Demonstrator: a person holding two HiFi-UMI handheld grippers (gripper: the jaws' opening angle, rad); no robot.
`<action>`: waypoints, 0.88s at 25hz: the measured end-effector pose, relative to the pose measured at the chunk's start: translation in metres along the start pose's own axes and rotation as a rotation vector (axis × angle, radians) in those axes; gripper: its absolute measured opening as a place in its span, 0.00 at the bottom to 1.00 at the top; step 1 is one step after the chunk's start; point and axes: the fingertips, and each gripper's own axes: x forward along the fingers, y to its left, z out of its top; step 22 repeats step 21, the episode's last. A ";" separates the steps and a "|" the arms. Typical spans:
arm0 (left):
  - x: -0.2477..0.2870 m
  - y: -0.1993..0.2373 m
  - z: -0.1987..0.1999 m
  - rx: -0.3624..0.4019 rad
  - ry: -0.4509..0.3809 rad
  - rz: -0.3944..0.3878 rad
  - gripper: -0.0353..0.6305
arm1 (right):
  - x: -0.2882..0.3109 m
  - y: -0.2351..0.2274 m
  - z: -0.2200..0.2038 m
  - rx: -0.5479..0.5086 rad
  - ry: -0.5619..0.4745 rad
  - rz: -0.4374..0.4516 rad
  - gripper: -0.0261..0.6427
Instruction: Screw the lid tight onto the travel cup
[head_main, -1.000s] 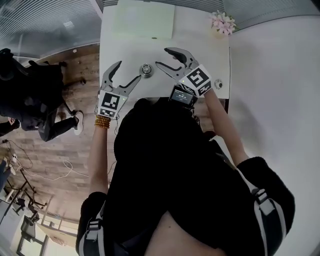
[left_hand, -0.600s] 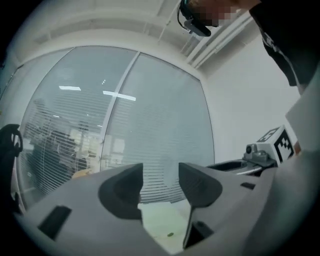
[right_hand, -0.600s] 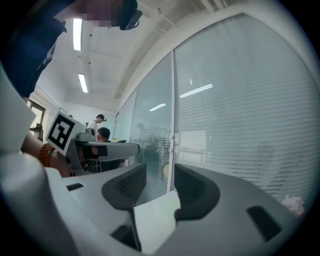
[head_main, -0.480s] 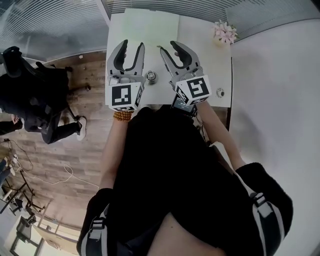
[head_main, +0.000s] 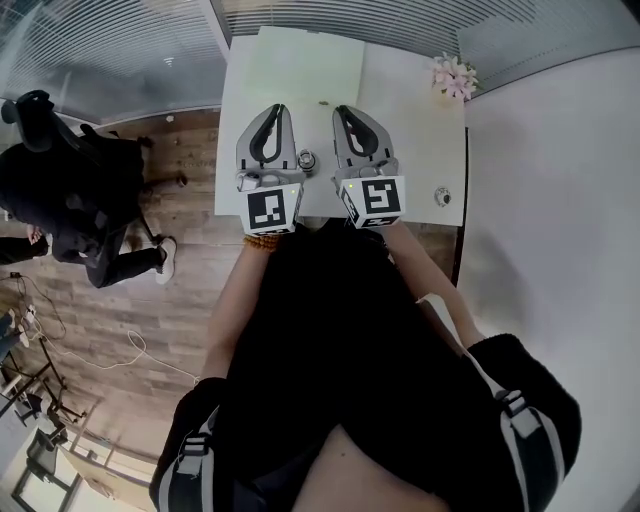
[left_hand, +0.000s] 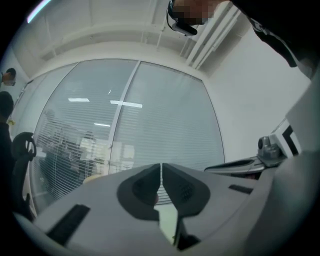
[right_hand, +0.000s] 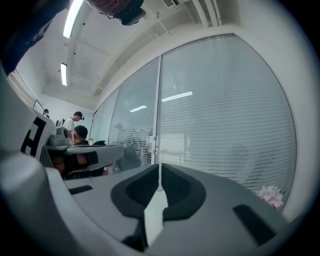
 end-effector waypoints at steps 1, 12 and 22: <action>0.000 0.000 -0.002 0.007 0.007 0.000 0.08 | 0.000 0.001 0.001 -0.003 -0.001 0.004 0.06; -0.002 0.003 -0.009 0.051 0.052 0.022 0.07 | -0.004 0.003 -0.001 -0.022 0.010 0.018 0.04; -0.006 0.006 -0.016 0.065 0.066 0.029 0.07 | -0.010 -0.015 -0.010 -0.038 0.028 -0.006 0.04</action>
